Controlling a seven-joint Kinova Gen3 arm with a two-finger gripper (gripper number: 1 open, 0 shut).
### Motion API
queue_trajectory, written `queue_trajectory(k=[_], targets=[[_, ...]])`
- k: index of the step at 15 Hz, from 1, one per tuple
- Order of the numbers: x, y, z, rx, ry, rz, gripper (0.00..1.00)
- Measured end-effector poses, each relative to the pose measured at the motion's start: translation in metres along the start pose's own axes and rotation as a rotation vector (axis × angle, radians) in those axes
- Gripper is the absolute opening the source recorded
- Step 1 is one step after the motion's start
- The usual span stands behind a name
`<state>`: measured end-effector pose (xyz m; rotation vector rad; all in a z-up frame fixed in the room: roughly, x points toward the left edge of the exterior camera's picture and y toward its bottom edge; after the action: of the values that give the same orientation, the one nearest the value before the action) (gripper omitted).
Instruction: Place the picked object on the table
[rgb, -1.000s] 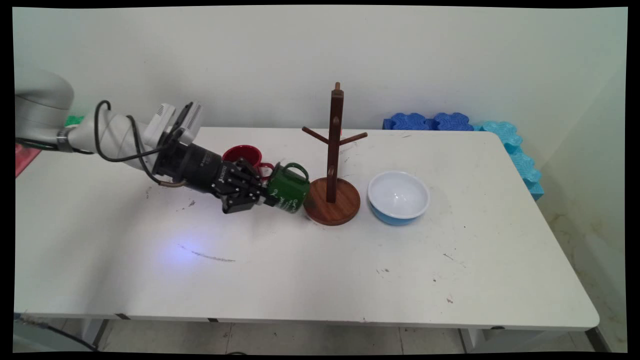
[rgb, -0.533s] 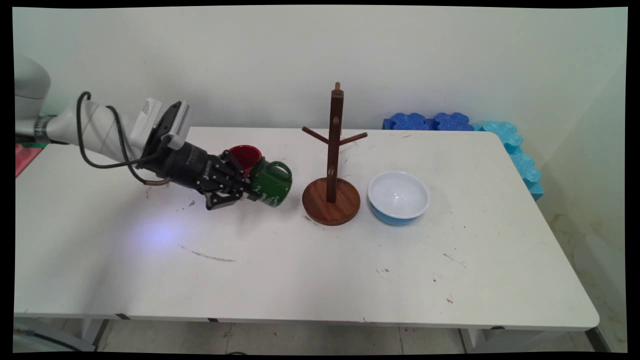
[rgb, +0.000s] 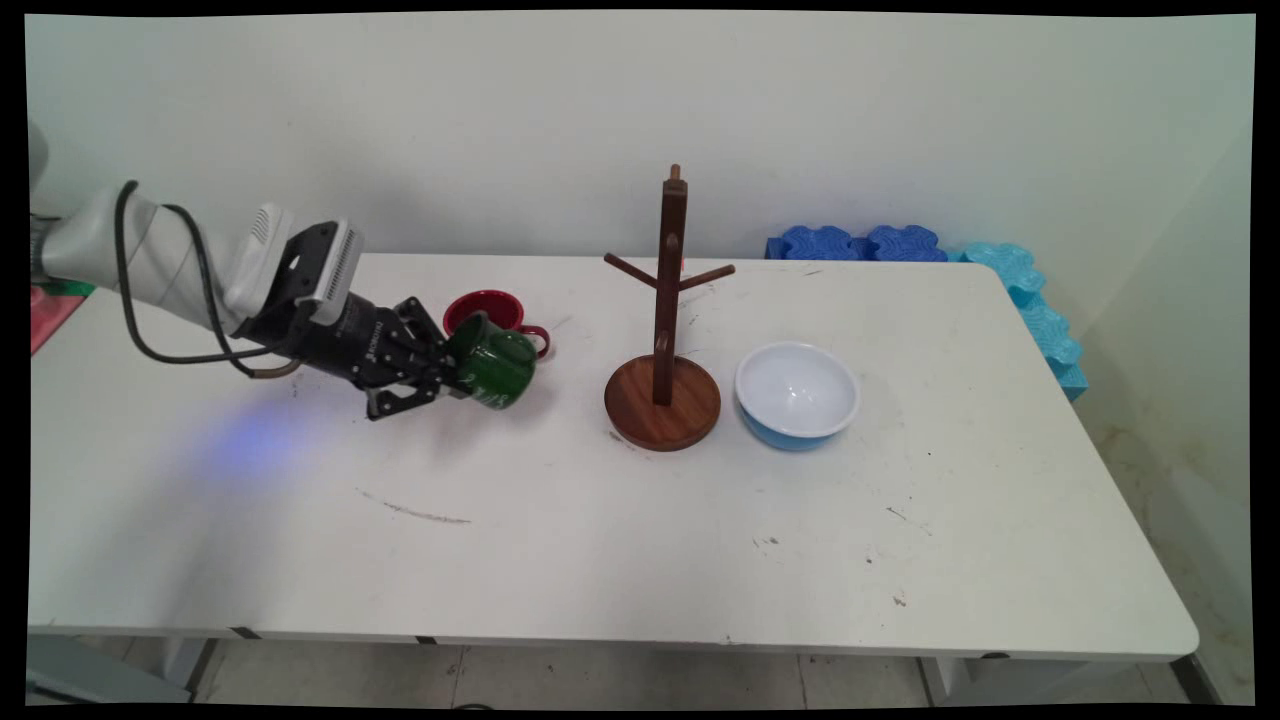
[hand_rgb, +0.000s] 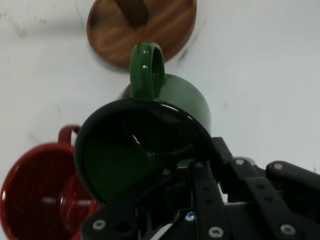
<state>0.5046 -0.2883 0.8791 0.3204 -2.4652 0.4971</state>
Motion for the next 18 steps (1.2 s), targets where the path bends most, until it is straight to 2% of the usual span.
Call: queue_trajectory(k=[5, 10, 18], targets=[[-0.004, 0.011, -0.007, 0.027, -0.101, 0.04, 0.0], [-0.009, 0.022, -0.006, 0.04, -0.181, 0.052, 0.0], [-0.01, 0.03, 0.012, 0.051, -0.251, 0.048, 0.0]])
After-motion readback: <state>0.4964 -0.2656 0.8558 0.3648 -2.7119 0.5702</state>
